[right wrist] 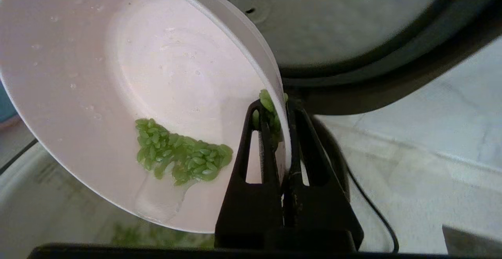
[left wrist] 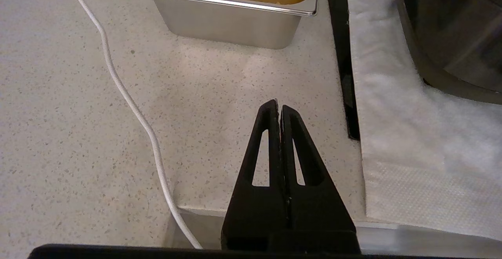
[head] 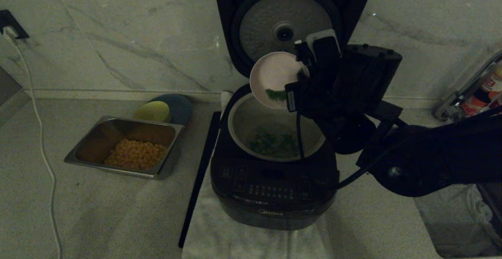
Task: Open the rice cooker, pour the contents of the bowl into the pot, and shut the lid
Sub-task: Pour the water from the bowl into the rice cooker, then fill a bowl with water from the tap
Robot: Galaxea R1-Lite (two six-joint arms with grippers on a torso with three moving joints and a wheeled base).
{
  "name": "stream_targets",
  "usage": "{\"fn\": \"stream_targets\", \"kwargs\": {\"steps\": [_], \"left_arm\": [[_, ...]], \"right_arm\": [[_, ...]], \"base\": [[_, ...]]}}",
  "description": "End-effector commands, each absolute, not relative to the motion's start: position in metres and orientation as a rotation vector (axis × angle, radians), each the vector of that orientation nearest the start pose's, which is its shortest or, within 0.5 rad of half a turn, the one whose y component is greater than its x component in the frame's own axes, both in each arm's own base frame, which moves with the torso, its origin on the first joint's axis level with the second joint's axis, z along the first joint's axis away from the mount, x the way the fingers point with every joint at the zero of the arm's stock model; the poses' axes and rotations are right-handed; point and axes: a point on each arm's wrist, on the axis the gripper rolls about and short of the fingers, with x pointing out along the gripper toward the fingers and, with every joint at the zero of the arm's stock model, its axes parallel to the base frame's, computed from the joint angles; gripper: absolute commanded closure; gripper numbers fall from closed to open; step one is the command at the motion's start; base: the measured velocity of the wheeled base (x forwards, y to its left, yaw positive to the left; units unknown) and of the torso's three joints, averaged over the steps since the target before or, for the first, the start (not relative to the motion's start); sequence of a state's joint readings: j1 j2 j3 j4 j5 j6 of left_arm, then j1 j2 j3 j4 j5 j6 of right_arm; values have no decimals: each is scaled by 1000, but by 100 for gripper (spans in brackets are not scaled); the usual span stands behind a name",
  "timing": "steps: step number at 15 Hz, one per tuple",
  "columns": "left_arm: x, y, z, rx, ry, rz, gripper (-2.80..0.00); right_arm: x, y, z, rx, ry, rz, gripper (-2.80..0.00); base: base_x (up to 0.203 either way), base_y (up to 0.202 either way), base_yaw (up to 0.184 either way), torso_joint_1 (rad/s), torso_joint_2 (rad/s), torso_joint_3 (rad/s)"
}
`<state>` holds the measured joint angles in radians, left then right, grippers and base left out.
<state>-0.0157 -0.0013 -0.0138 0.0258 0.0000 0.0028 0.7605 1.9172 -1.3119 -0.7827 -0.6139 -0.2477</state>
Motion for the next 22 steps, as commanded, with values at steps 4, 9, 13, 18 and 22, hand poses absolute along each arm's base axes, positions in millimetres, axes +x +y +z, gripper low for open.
{"fn": "stream_targets", "kwargs": {"steps": [4, 9, 13, 18, 22], "left_arm": [[-24, 0, 77, 3, 11, -15, 0], [-24, 0, 77, 3, 11, -15, 0], [-24, 0, 77, 3, 11, -15, 0], [-24, 0, 77, 3, 11, -15, 0], [-24, 0, 77, 3, 11, -15, 0]], "right_arm": [[267, 247, 311, -47, 114, 217, 0], [251, 188, 342, 110, 524, 286, 0], [220, 137, 352, 184, 704, 297, 0], [200, 58, 324, 314, 873, 97, 0], [191, 1, 296, 469, 878, -84, 0]], "base": [[0, 0, 0, 0, 0, 0], [0, 0, 0, 0, 0, 0], [0, 0, 0, 0, 0, 0], [0, 0, 0, 0, 0, 0], [0, 0, 0, 0, 0, 0]]}}
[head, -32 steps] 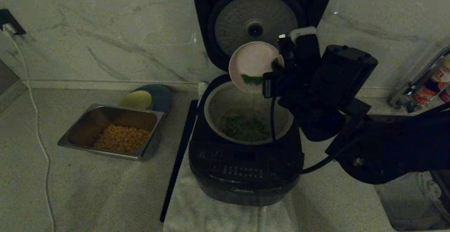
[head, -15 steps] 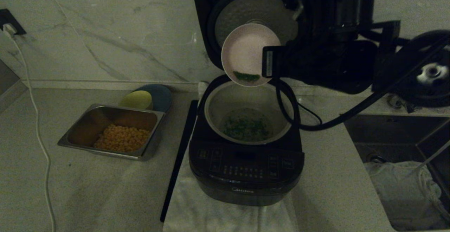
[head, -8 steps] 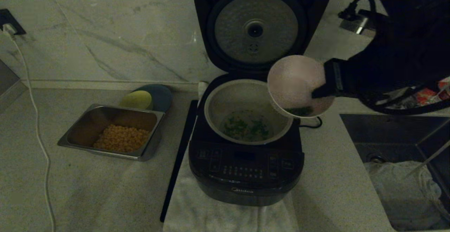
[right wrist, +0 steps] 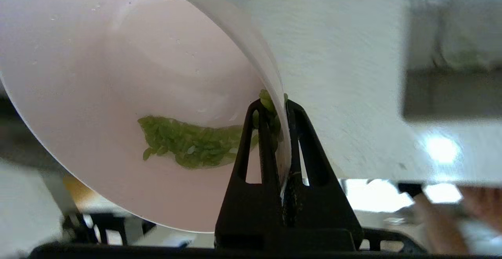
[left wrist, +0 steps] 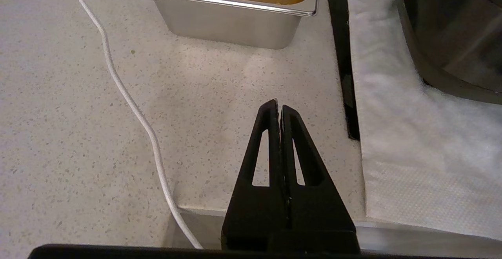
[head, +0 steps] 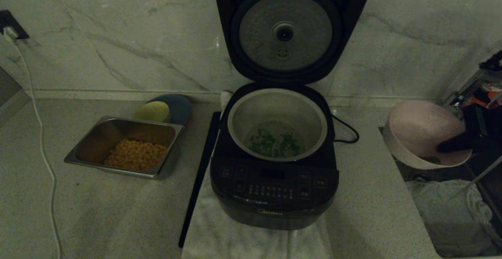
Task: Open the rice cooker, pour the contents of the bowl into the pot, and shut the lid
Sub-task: Fill a bowl with water from the tap
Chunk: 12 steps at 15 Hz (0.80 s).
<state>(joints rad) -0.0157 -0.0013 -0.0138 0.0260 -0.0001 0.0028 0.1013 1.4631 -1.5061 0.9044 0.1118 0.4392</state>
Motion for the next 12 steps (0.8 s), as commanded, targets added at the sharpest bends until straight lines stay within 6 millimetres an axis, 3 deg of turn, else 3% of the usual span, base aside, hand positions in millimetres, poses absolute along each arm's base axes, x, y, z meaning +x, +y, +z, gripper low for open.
{"fn": "stream_targets", "kwargs": {"steps": [1, 8, 12], "left_arm": [[-24, 0, 77, 3, 11, -15, 0], [-24, 0, 77, 3, 11, -15, 0], [-24, 0, 77, 3, 11, -15, 0]], "right_arm": [[190, -14, 287, 511, 869, -146, 0], [171, -130, 204, 792, 772, -514, 0], [158, -204, 155, 980, 726, -624, 0]], "base": [[0, 0, 0, 0, 0, 0], [0, 0, 0, 0, 0, 0], [0, 0, 0, 0, 0, 0]]}}
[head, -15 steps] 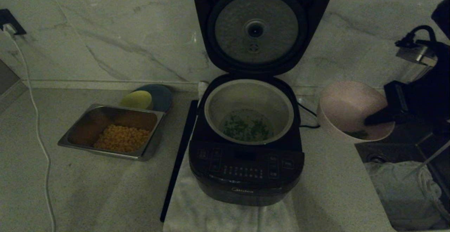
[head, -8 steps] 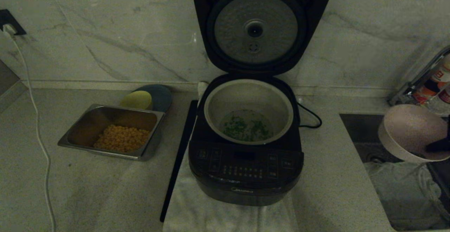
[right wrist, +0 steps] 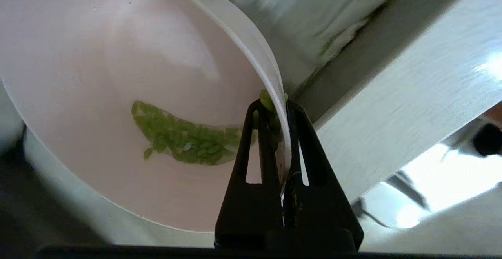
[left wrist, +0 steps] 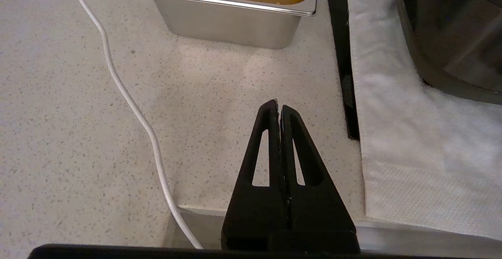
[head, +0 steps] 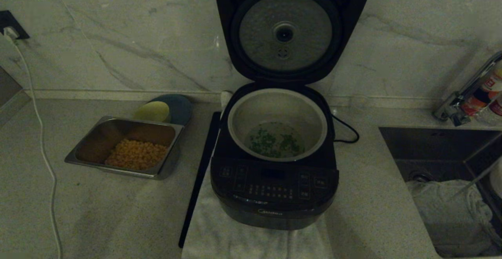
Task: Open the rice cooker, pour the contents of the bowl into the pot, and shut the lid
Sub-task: Fill a bowl with water from the tap
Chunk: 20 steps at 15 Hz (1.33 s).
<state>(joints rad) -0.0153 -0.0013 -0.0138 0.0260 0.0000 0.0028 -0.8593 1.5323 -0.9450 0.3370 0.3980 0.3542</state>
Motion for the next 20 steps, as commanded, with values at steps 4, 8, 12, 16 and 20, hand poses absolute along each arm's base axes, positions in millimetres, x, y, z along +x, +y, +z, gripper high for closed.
{"fn": "stream_targets", "kwargs": {"steps": [4, 8, 12, 16, 20], "left_arm": [[-24, 0, 77, 3, 11, -15, 0], [-24, 0, 77, 3, 11, -15, 0], [-24, 0, 77, 3, 11, -15, 0], [-24, 0, 77, 3, 11, -15, 0], [-24, 0, 77, 3, 11, -15, 0]], "right_arm": [[149, -265, 100, 1055, 712, -681, 0], [150, -315, 74, 1082, 647, -694, 0], [157, -326, 69, 1084, 631, -657, 0], [180, -321, 73, 1060, 637, -579, 0], [205, -313, 82, 1043, 633, -532, 0]], "base": [[0, 0, 0, 0, 0, 0], [0, 0, 0, 0, 0, 0], [0, 0, 0, 0, 0, 0], [0, 0, 0, 0, 0, 0], [0, 0, 0, 0, 0, 0]]}}
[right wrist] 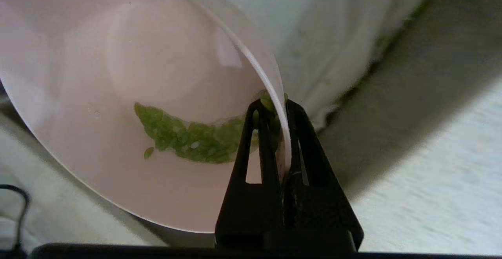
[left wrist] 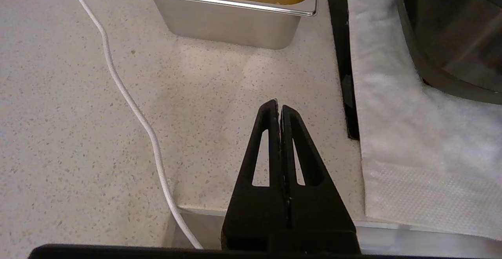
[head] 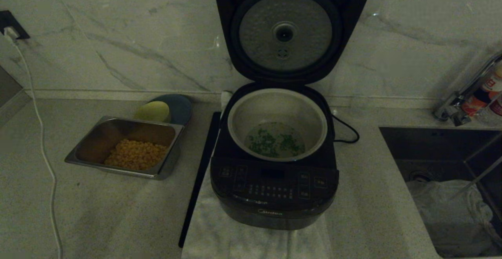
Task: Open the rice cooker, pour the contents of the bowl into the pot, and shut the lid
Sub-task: Fill a bowl with water from the tap
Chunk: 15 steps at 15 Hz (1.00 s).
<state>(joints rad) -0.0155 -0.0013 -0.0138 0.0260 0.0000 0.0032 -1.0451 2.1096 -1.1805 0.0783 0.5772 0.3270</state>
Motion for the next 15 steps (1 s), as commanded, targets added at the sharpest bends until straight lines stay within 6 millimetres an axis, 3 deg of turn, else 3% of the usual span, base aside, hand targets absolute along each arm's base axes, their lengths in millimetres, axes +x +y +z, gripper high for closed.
{"fn": "stream_targets", "kwargs": {"steps": [1, 4, 15], "left_arm": [[-24, 0, 77, 3, 11, -15, 0], [-24, 0, 77, 3, 11, -15, 0], [-24, 0, 77, 3, 11, -15, 0]], "right_arm": [[209, -313, 84, 1038, 630, -527, 0], [217, -320, 86, 1041, 611, -526, 0], [267, -339, 54, 1044, 640, -525, 0]], "base": [[0, 0, 0, 0, 0, 0], [0, 0, 0, 0, 0, 0], [0, 0, 0, 0, 0, 0]]}}
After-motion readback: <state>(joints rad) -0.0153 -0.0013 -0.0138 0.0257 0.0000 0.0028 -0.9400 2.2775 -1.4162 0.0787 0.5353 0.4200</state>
